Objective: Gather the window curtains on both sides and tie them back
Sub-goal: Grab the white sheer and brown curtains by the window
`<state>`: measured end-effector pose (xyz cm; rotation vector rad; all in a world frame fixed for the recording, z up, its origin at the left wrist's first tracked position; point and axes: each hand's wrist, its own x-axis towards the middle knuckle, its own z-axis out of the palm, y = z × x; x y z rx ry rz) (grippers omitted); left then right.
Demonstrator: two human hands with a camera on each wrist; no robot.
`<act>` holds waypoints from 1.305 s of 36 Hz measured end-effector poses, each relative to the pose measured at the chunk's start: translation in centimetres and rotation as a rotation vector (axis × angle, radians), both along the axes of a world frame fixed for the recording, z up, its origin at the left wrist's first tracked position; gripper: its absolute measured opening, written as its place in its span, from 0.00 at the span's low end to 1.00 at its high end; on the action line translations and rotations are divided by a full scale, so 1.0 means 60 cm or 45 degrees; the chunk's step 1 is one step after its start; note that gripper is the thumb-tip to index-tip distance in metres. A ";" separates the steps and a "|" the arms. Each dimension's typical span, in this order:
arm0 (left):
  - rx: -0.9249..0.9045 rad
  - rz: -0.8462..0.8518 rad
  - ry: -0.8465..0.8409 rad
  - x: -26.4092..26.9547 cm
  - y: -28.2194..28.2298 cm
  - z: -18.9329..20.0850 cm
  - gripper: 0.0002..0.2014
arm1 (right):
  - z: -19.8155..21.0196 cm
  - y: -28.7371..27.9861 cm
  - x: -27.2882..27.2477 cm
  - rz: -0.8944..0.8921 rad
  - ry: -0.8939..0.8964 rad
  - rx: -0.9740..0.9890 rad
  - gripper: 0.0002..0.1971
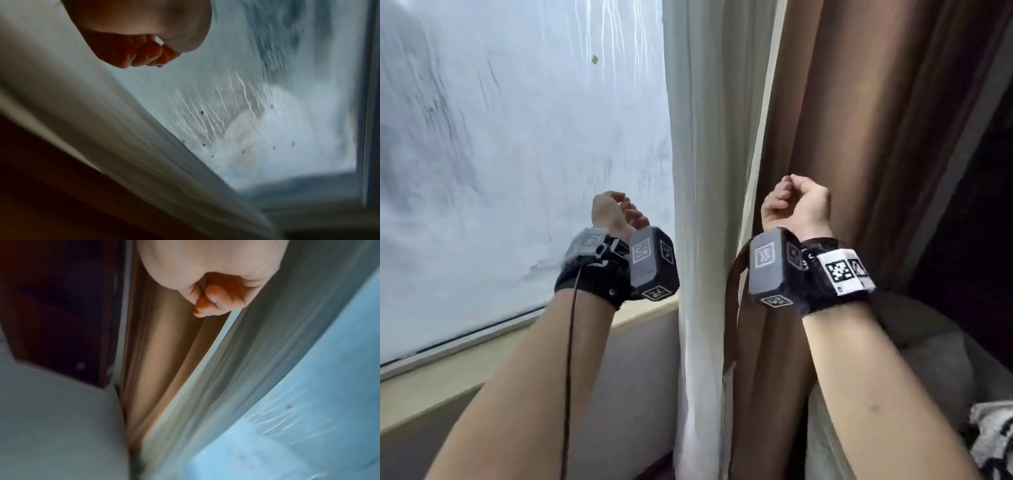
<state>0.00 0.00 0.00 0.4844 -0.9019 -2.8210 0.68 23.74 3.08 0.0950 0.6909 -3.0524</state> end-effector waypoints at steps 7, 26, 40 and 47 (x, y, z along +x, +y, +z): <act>-0.938 -0.004 0.054 -0.044 -0.003 0.045 0.18 | -0.042 -0.068 -0.084 -0.250 0.171 1.409 0.26; -1.580 -0.096 0.285 -0.281 0.089 0.045 0.49 | -0.094 -0.154 -0.285 -0.220 0.599 2.271 0.15; -1.512 0.107 0.225 -0.337 -0.021 0.010 0.10 | -0.086 -0.133 -0.359 -0.709 0.092 1.803 0.55; -1.470 0.069 0.180 -0.327 -0.048 -0.008 0.06 | -0.059 -0.139 -0.401 -0.661 -0.100 1.599 0.73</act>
